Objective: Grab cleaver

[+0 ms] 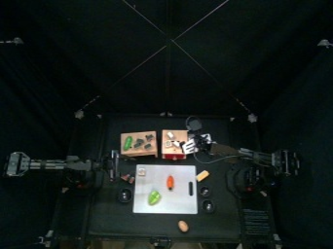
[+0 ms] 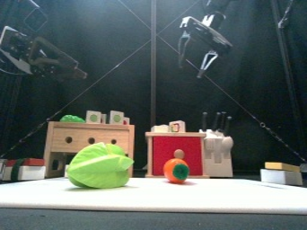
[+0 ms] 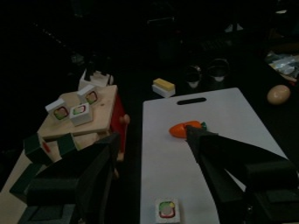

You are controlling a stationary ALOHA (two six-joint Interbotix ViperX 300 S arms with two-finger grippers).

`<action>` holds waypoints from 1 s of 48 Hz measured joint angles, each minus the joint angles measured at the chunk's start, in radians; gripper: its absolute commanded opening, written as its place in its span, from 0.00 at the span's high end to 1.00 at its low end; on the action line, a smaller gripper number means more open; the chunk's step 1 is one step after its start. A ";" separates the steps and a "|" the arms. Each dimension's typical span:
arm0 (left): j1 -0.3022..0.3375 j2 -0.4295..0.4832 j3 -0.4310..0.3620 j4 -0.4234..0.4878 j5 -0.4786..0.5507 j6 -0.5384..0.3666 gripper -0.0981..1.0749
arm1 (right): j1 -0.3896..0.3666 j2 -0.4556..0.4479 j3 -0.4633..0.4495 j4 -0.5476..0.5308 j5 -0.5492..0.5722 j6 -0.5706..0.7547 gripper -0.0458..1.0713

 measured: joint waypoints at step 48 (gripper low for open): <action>0.002 -0.002 0.015 -0.031 0.000 -0.002 0.11 | -0.169 0.075 0.199 0.052 -0.066 0.012 0.42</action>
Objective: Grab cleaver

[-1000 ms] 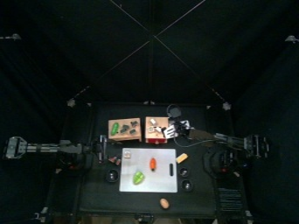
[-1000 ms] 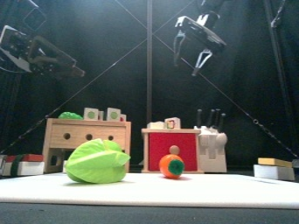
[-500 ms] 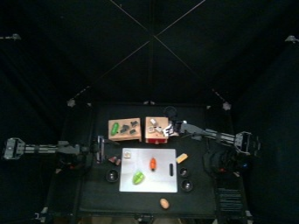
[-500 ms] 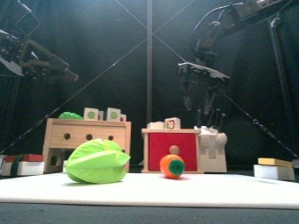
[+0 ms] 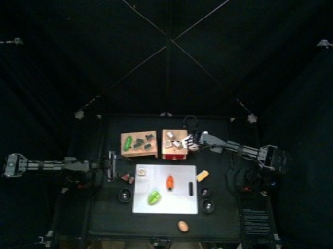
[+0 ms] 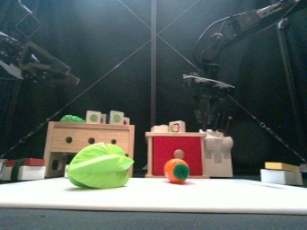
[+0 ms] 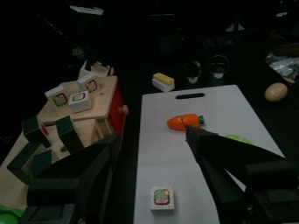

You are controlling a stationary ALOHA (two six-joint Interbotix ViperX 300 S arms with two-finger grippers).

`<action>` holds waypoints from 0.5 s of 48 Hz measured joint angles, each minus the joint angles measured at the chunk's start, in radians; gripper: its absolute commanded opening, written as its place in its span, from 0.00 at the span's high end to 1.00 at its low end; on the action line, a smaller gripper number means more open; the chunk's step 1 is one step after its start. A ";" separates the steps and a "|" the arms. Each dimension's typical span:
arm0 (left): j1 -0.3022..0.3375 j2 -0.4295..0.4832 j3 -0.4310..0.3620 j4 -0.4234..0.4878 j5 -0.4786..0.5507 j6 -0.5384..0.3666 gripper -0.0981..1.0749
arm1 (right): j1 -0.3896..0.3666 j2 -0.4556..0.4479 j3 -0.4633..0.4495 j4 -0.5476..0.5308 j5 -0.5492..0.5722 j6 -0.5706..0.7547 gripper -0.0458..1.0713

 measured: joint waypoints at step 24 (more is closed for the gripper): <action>0.000 0.000 0.008 0.000 0.003 0.000 0.11 | 0.029 0.008 -0.074 -0.058 0.123 0.002 0.52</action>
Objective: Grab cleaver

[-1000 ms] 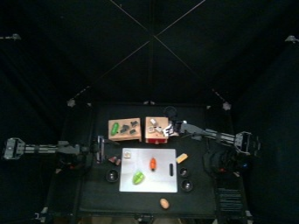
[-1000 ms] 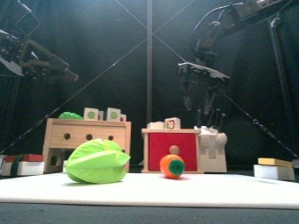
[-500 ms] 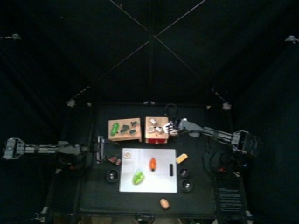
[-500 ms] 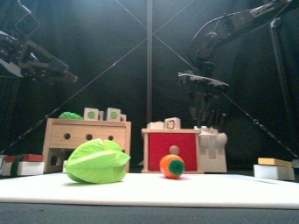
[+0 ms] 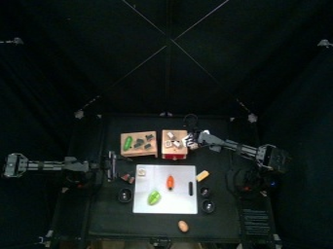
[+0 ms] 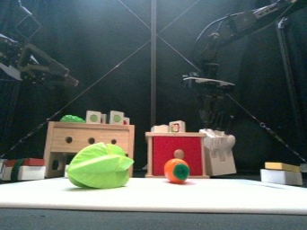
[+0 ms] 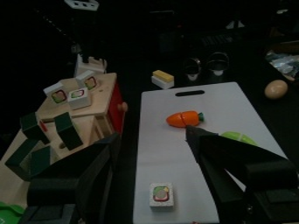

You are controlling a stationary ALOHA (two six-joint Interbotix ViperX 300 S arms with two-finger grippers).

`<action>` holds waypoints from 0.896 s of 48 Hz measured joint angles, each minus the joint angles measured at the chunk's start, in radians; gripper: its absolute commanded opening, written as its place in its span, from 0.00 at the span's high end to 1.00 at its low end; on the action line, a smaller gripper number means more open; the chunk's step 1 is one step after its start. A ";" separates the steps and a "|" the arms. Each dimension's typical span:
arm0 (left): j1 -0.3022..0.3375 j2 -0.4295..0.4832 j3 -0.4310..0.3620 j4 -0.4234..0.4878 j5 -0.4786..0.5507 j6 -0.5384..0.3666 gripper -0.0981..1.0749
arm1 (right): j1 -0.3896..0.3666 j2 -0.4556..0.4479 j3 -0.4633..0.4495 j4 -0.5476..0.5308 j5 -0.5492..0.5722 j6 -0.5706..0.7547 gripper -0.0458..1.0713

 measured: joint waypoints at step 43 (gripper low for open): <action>0.000 -0.002 0.005 -0.008 0.000 -0.003 0.11 | 0.258 -0.163 -0.012 -0.132 0.192 0.187 0.53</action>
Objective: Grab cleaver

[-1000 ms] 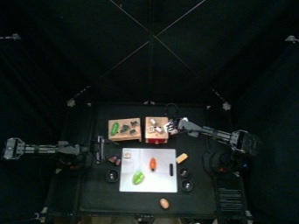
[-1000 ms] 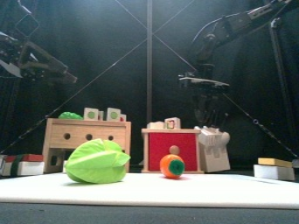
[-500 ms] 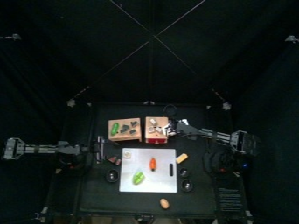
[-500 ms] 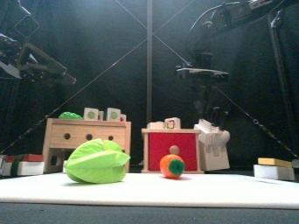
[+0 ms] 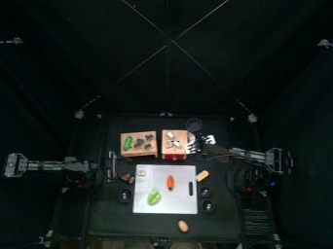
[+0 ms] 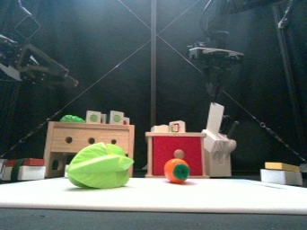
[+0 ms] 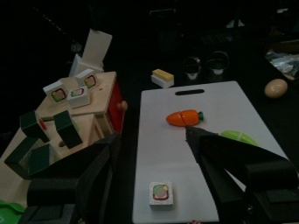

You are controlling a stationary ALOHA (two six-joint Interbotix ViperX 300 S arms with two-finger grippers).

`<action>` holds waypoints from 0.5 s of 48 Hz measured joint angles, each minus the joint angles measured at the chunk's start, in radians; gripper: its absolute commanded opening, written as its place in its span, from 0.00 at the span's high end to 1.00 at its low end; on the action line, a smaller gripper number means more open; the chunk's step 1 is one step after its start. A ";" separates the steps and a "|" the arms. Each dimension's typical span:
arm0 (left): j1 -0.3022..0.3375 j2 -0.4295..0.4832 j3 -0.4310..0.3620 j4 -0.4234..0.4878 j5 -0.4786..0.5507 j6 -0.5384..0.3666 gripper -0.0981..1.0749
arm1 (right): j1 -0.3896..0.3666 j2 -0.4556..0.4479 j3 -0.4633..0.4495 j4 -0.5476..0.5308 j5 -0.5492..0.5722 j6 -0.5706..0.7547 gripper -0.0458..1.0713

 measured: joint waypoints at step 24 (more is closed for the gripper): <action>0.000 0.000 0.002 -0.012 0.000 0.002 0.11 | 0.120 -0.091 0.060 -0.023 0.026 0.058 0.53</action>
